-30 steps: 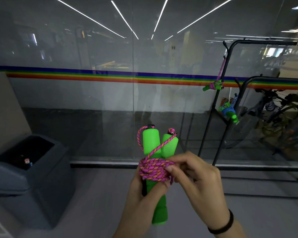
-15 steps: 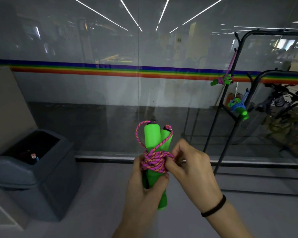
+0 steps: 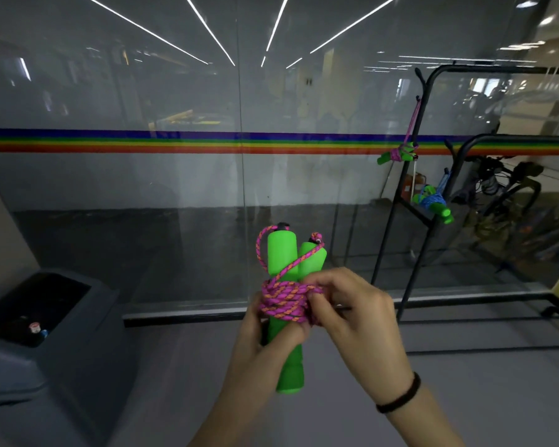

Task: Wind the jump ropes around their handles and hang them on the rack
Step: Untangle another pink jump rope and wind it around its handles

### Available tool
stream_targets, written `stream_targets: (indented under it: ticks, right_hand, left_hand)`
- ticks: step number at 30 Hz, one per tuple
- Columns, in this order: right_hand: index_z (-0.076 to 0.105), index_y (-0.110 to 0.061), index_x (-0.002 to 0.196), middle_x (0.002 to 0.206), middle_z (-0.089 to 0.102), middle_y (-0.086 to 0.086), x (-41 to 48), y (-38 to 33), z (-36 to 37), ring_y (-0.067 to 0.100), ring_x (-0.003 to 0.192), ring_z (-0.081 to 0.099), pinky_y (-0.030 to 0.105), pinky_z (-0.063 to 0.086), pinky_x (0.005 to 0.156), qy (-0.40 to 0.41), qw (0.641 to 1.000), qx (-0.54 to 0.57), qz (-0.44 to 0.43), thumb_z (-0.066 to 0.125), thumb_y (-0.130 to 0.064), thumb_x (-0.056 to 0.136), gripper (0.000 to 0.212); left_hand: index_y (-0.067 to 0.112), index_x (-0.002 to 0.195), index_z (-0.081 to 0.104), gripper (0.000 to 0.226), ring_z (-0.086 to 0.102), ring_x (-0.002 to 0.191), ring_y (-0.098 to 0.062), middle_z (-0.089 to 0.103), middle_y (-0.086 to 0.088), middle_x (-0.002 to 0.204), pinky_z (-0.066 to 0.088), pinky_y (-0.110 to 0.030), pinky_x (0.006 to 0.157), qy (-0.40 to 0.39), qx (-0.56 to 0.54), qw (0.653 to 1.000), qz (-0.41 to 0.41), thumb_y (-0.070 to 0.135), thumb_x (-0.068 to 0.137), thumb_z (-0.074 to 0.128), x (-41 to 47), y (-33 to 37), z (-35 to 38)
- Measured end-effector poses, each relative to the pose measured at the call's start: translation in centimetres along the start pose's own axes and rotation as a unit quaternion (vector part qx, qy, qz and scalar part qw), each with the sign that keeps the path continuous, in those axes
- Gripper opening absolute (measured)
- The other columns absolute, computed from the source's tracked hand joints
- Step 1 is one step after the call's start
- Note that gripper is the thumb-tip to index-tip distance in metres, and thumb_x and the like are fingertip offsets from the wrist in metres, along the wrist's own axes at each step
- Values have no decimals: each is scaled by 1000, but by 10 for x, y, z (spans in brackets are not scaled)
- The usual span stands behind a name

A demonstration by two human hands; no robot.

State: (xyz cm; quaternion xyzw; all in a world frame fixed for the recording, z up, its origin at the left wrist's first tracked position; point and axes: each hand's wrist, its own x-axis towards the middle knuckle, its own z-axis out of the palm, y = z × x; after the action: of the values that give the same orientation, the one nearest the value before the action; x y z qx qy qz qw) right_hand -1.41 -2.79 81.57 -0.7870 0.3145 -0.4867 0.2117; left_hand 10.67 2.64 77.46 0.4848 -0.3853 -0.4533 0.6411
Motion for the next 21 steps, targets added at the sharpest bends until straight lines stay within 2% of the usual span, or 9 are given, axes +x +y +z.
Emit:
stream_targets:
  ticks: [3, 6, 9, 12, 14, 16, 18, 20, 21]
  right_hand:
    - [61, -30, 74, 68, 62, -6, 1, -4, -6, 11, 61, 63, 26, 52, 58, -60, 998, 26, 16, 66, -31, 75, 5]
    - [57, -21, 75, 67, 57, -7, 0, -7, -3, 11, 61, 57, 19, 45, 56, -43, 996, -70, -26, 60, -27, 78, 7]
    - [49, -19, 79, 64, 49, -13, 2, -7, 6, 7, 63, 51, 10, 36, 53, -24, 993, -110, -25, 56, -23, 77, 8]
    - [41, -19, 79, 59, 35, -16, 3, -7, 15, 6, 54, 41, 15, 29, 49, 8, 992, -122, -4, 52, -17, 74, 12]
    - [42, -20, 81, 59, 35, -18, 3, -9, 21, 4, 52, 39, 15, 28, 48, 31, 993, -116, -6, 48, -18, 75, 9]
    - [45, -21, 85, 61, 37, -22, 2, -12, 25, -2, 52, 40, 9, 28, 50, 40, 993, -106, -16, 44, -18, 78, 8]
    - [50, -21, 87, 59, 42, -22, 1, -12, 26, -5, 54, 45, 5, 30, 52, 30, 996, -83, -14, 47, -14, 81, 9]
    - [54, -22, 87, 56, 52, -12, 0, -12, 24, 3, 55, 54, 9, 41, 54, -1, 999, -40, 9, 53, -13, 82, 11]
    - [56, -24, 88, 57, 57, -7, 0, -13, 22, 8, 56, 58, 20, 50, 57, -24, 999, -5, 29, 56, -17, 81, 10]
  left_hand:
    - [18, 94, 67, 53, 56, 54, -12, 65, -8, 72, 45, -23, 48, -21, -42, 998, -30, 35, 44, 71, 3, 2, -8]
    - [16, 99, 64, 57, 56, 54, -15, 65, -11, 74, 43, -23, 45, -50, -55, 997, -32, 33, 45, 72, 5, 2, -8]
    - [22, 98, 66, 51, 62, 63, -15, 70, -6, 78, 46, -23, 48, -51, -61, 996, -26, 28, 47, 73, 1, 3, -6]
    - [29, 94, 67, 42, 65, 65, -8, 71, 3, 75, 49, -21, 53, -32, -41, 999, -1, 25, 52, 73, 5, -1, -1]
    - [26, 103, 63, 47, 65, 70, -7, 70, 4, 82, 53, -25, 65, -28, 3, 1000, 12, 30, 58, 75, 12, -3, -1]
    - [19, 114, 56, 66, 65, 80, -4, 69, 5, 94, 54, -32, 81, -38, 50, 998, 8, 49, 59, 76, 15, -1, -4]
    - [18, 119, 53, 67, 64, 88, -10, 68, 0, 102, 50, -32, 76, -28, 33, 999, 19, 45, 60, 72, 11, 0, -11]
    - [20, 120, 53, 63, 62, 88, -14, 67, -5, 106, 45, -29, 73, -35, 19, 999, 14, 39, 62, 70, 9, 1, -19]
    - [20, 118, 55, 61, 63, 84, -14, 67, -6, 104, 45, -28, 71, -47, 12, 999, 10, 39, 62, 71, 5, 2, -23]
